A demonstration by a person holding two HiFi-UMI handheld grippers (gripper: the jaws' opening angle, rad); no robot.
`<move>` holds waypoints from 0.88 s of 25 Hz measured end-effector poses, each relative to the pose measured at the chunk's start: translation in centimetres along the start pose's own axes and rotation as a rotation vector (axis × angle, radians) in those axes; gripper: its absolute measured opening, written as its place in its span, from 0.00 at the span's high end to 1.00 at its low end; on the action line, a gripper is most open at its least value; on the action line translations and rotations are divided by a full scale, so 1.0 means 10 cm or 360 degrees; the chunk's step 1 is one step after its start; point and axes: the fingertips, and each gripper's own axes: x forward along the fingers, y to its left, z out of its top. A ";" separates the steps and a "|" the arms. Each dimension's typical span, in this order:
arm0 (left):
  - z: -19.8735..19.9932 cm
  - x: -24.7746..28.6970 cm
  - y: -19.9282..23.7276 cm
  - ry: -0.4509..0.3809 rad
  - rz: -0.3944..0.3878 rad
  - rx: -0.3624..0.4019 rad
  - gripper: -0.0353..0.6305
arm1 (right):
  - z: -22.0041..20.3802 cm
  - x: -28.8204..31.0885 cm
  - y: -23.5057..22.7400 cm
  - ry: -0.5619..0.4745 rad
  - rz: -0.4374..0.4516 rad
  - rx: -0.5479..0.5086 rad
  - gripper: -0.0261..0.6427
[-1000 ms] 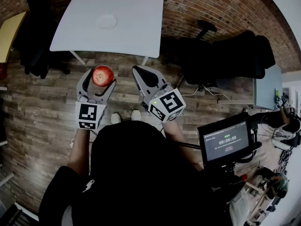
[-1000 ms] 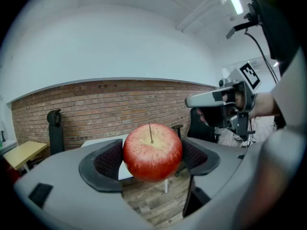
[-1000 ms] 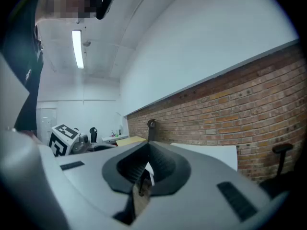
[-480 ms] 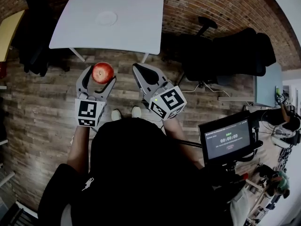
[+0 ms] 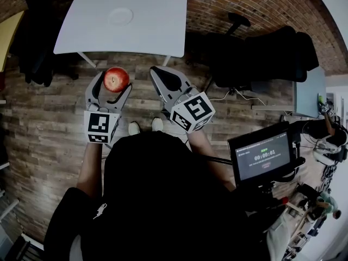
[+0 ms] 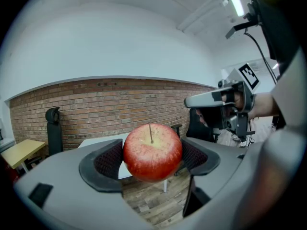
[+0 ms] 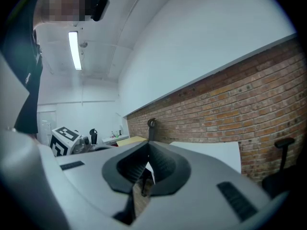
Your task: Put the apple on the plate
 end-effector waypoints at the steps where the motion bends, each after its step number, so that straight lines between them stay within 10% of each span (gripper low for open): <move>1: 0.00 0.00 0.01 -0.0001 0.0002 -0.0002 0.37 | 0.00 0.00 0.00 0.0001 -0.0001 -0.0002 0.96; 22: -0.31 -0.21 0.56 -0.0069 -0.0002 -0.0066 0.37 | -0.16 0.49 0.35 0.0050 -0.0028 -0.0076 0.96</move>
